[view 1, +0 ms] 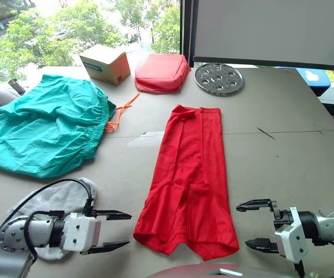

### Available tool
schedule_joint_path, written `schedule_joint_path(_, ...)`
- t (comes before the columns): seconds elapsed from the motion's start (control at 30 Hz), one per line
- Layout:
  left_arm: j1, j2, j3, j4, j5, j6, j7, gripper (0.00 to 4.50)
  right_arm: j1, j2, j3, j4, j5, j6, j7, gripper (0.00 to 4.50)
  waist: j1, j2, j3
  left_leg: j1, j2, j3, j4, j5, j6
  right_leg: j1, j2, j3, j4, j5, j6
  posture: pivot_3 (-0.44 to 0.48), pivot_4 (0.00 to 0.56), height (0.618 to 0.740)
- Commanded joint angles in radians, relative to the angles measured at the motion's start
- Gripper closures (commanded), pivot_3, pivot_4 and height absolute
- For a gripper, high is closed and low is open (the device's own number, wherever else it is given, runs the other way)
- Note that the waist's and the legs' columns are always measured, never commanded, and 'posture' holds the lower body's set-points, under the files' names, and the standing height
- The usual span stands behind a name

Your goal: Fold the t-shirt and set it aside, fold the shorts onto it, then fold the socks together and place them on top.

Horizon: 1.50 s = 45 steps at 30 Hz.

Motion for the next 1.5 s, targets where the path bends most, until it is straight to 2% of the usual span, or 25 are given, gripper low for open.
schedule_joint_path(0.03, -0.024, 0.011, -0.033, 0.041, 0.024, -0.109, 0.005, 1.7, 0.016, -0.005, 0.011, -0.011, -0.043, -0.06, -0.057, 0.06, 0.001, 0.0, 0.0, 0.0, 0.0, 0.0, 0.0, 0.0, 0.0, 0.0, 0.0, 0.0, 0.0, 0.0, 0.0, 0.0, 0.15, 0.739)
schedule_joint_path(0.3, -0.145, -0.008, -0.11, 0.138, 0.07, -0.245, 0.08, 1.7, -0.001, 0.03, 0.044, -0.029, -0.164, -0.078, -0.185, 0.06, 0.0, -0.004, -0.003, 0.001, 0.001, 0.0, 0.0, 0.0, 0.0, 0.001, 0.0, 0.0, 0.001, 0.0, 0.0, 0.0, 0.15, 0.739)
schedule_joint_path(0.53, -0.194, 0.003, -0.179, 0.173, 0.035, -0.303, 0.096, 1.7, -0.005, 0.041, 0.08, -0.056, -0.208, -0.067, -0.253, 0.06, 0.0, -0.004, -0.003, 0.002, 0.001, 0.0, 0.0, 0.0, 0.0, 0.001, 0.001, 0.0, 0.002, 0.0, 0.0, 0.0, 0.15, 0.739)
schedule_joint_path(0.87, -0.168, 0.008, -0.222, 0.144, -0.01, -0.311, 0.13, 1.7, 0.029, 0.036, 0.075, -0.067, -0.278, -0.09, -0.358, 0.06, -0.001, -0.004, -0.003, 0.002, 0.0, 0.001, 0.0, 0.0, 0.0, 0.001, 0.001, 0.0, 0.002, 0.0, 0.0, 0.0, 0.15, 0.739)
schedule_joint_path(1.2, -0.191, -0.003, -0.265, 0.166, 0.03, -0.34, 0.176, 1.7, 0.015, -0.016, 0.14, -0.107, -0.313, -0.102, -0.351, 0.06, 0.001, -0.005, -0.003, 0.002, -0.001, 0.002, 0.001, 0.0, 0.0, 0.001, 0.001, 0.0, 0.002, 0.0, 0.0, 0.0, 0.15, 0.739)
schedule_joint_path(1.5, -0.207, 0.027, -0.276, 0.227, 0.056, -0.556, 0.197, 1.7, -0.014, -0.021, 0.177, -0.113, -0.331, -0.081, -0.365, 0.06, 0.0, -0.006, -0.004, 0.002, -0.001, 0.006, 0.001, 0.0, 0.0, 0.002, 0.001, 0.0, 0.002, 0.0, -0.001, 0.0, 0.15, 0.739)
